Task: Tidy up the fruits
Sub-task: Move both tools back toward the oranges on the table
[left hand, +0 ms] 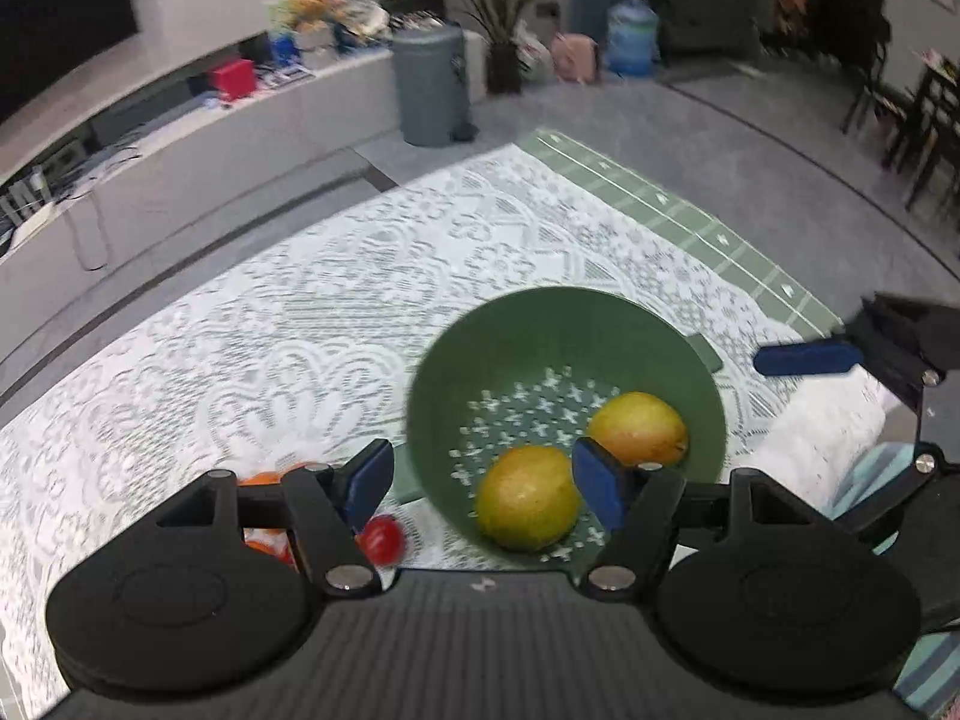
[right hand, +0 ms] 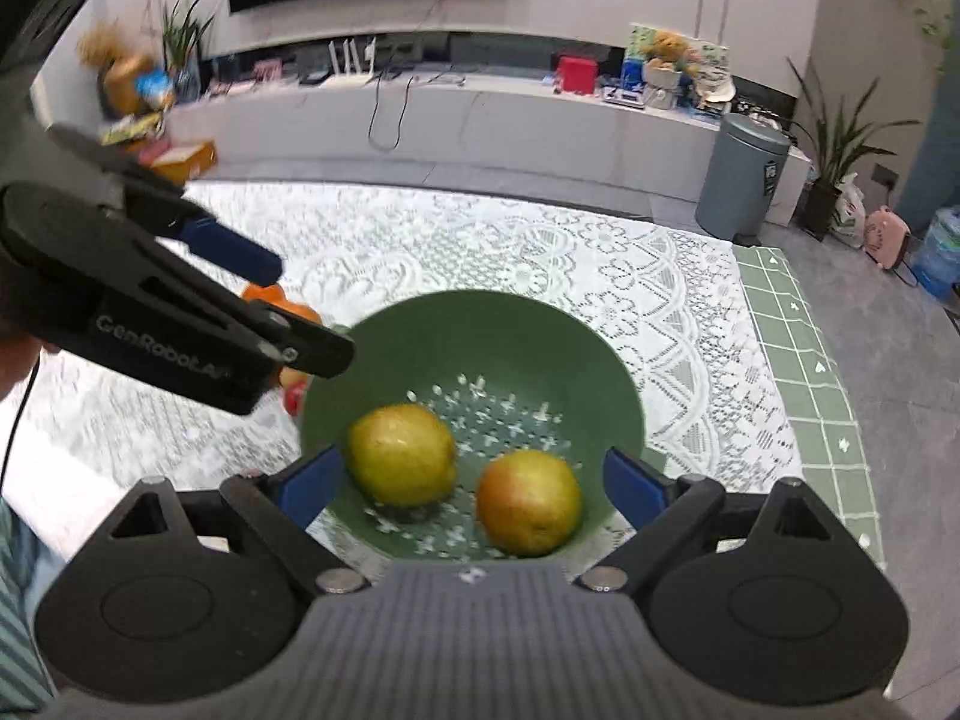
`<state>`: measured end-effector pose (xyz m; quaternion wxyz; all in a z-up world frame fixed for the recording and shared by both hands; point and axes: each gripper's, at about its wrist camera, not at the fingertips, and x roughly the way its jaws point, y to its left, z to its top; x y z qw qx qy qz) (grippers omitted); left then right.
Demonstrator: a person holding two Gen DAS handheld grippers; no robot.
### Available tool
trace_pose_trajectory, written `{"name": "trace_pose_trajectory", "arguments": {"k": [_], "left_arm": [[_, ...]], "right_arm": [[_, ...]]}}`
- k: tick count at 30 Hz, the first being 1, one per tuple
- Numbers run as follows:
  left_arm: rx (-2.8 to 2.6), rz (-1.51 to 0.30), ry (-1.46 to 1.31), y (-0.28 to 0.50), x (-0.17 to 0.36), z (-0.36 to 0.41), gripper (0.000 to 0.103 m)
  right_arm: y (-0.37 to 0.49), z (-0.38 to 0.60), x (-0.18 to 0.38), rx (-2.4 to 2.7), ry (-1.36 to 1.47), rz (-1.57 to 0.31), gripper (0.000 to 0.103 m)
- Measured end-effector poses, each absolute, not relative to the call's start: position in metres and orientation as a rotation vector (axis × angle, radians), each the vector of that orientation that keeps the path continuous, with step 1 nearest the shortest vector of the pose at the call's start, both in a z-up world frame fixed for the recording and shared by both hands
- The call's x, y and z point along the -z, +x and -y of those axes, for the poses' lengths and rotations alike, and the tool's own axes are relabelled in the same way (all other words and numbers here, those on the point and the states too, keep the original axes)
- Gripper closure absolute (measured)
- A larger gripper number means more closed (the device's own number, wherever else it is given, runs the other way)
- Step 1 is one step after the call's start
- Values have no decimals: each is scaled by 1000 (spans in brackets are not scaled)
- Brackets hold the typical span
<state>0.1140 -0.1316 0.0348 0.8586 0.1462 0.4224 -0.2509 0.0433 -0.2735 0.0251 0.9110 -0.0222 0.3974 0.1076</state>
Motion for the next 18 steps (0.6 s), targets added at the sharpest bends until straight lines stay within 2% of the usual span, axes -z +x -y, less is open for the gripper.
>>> {"name": "trace_pose_trajectory", "arguments": {"k": [8,18], "left_arm": [[441,-823,183,87,-33,78,23],[305,-811,81,58,2,15,23]], "right_arm": [[20,246,-31,-172,78,-690,12],[5,200,-11,-185,120,-611,12]]}}
